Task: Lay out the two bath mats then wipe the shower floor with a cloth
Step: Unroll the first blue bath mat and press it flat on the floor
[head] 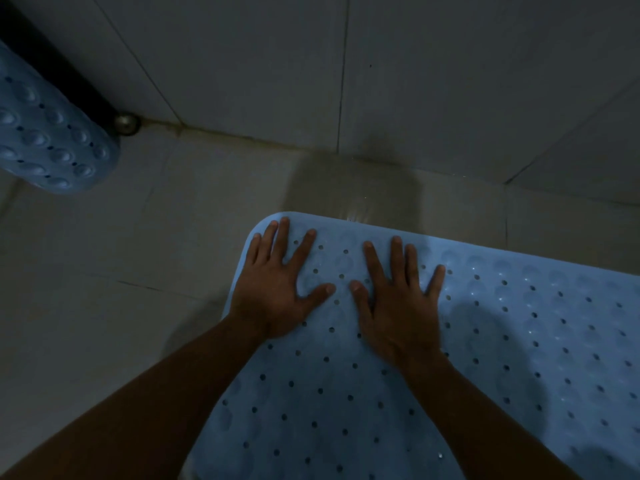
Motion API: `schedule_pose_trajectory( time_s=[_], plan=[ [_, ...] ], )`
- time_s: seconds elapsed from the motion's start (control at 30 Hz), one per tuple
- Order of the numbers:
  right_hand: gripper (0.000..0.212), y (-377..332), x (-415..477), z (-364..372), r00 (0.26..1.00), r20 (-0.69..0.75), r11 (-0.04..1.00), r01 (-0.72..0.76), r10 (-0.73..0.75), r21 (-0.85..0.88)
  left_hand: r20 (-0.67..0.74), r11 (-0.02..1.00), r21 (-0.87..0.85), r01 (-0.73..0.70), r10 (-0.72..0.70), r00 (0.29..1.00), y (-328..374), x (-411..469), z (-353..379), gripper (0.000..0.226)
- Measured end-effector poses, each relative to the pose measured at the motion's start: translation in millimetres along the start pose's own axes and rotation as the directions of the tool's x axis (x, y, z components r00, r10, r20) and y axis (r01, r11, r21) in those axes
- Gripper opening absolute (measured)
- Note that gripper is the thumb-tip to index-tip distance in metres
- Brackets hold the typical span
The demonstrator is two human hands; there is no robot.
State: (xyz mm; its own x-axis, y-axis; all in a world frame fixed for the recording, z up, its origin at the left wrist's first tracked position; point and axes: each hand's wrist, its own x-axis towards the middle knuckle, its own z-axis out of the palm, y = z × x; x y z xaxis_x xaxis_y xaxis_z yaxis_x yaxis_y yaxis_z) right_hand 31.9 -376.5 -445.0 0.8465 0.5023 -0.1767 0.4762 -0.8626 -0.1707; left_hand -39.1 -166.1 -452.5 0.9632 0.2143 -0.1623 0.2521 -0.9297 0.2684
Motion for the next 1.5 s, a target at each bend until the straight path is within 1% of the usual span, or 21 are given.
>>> schedule_pose_trajectory(
  time_s=[0.23, 0.4, 0.5, 0.6, 0.67, 0.73, 0.8, 0.83, 0.87, 0.93, 1.0, 1.07, 1.17, 1.27, 1.37, 1.43, 1.5],
  plan=[
    [0.065, 0.0, 0.0, 1.5, 1.000, 0.013, 1.000, -0.003, 0.003, 0.001, -0.006, 1.000, 0.021, 0.017, -0.017, 1.000, 1.6, 0.4, 1.3, 0.094],
    [0.065, 2.2, 1.7, -1.8, 0.996, 0.087, 1.000, 0.004, -0.004, -0.003, 0.001, 0.999, 0.044, 0.015, -0.015, 1.000, 1.9, 1.7, 1.4, 0.097],
    [0.064, 2.4, 0.1, -5.0, 0.998, 0.065, 0.999, -0.006, 0.003, 0.044, 0.055, 0.997, 0.077, 0.018, -0.022, 0.998, 4.0, 1.5, -3.2, 0.102],
    [0.062, 7.9, 3.1, -10.8, 0.987, 0.156, 0.994, 0.011, -0.028, 0.106, 0.157, 0.987, 0.152, 0.050, -0.074, 0.985, 8.5, 5.0, -13.9, 0.112],
    [0.062, 16.0, 5.2, -20.8, 0.972, 0.225, 0.984, 0.028, -0.067, 0.175, 0.238, 0.966, 0.246, 0.076, -0.137, 0.962, 17.2, 8.0, -24.2, 0.102],
    [0.063, 28.6, 1.2, -31.8, 0.968, 0.225, 0.961, 0.052, -0.116, 0.270, 0.285, 0.941, 0.314, 0.124, -0.218, 0.933, 28.2, 6.1, -31.4, 0.092],
    [0.065, 47.7, -11.4, -40.4, 0.976, 0.174, 0.946, 0.071, -0.132, 0.317, 0.255, 0.934, 0.294, 0.202, -0.280, 0.926, 43.1, -3.6, -31.9, 0.083],
    [0.066, 60.4, -19.8, -43.6, 0.983, 0.139, 0.947, 0.072, -0.120, 0.313, 0.223, 0.939, 0.260, 0.224, -0.284, 0.933, 53.6, -9.3, -29.4, 0.080],
    [0.066, 75.4, -28.6, -46.3, 0.990, 0.107, 0.953, 0.061, -0.097, 0.298, 0.190, 0.947, 0.239, 0.215, -0.263, 0.946, 66.3, -14.8, -24.6, 0.079],
    [0.068, 110.6, -44.8, -49.2, 0.997, 0.073, 0.970, 0.009, -0.028, 0.243, 0.113, 0.963, 0.234, 0.136, -0.166, 0.980, 101.4, -21.0, -12.3, 0.084],
    [0.069, 152.1, -60.4, -50.5, 0.997, 0.055, 0.986, -0.068, 0.060, 0.153, 0.060, 0.978, 0.201, 0.057, -0.070, 0.996, 149.4, -17.5, 2.2, 0.091],
    [0.070, 194.4, -73.2, -53.0, 0.988, 0.042, 0.986, -0.154, 0.152, 0.069, 0.054, 0.986, 0.164, -0.017, 0.008, 0.999, 199.9, -9.0, 17.1, 0.092],
    [0.071, 247.7, -89.3, -52.8, 0.968, 0.061, 0.969, -0.247, 0.245, 0.021, 0.083, 0.987, 0.132, -0.093, 0.083, 0.993, 261.5, 0.3, 39.5, 0.088],
    [0.071, 278.0, -101.6, -43.8, 0.957, 0.084, 0.960, -0.280, 0.277, 0.024, 0.099, 0.988, 0.126, -0.090, 0.078, 0.992, 290.8, 1.4, 63.4, 0.085],
    [0.068, 283.4, -105.5, -33.6, 0.965, 0.012, 0.965, -0.262, 0.261, 0.014, 0.063, 0.987, 0.154, -0.049, 0.040, 0.997, 296.3, -0.3, 75.8, 0.076],
    [0.065, 283.0, -105.3, -31.2, 0.968, -0.020, 0.968, -0.252, 0.252, 0.012, 0.092, 0.985, 0.169, -0.043, 0.028, 0.995, 296.1, 1.3, 75.2, 0.075],
    [0.062, 283.3, -105.4, -32.4, 0.969, -0.020, 0.969, -0.246, 0.246, 0.006, 0.130, 0.985, 0.172, -0.034, 0.012, 0.991, 297.7, 2.7, 70.5, 0.077]
  ],
)
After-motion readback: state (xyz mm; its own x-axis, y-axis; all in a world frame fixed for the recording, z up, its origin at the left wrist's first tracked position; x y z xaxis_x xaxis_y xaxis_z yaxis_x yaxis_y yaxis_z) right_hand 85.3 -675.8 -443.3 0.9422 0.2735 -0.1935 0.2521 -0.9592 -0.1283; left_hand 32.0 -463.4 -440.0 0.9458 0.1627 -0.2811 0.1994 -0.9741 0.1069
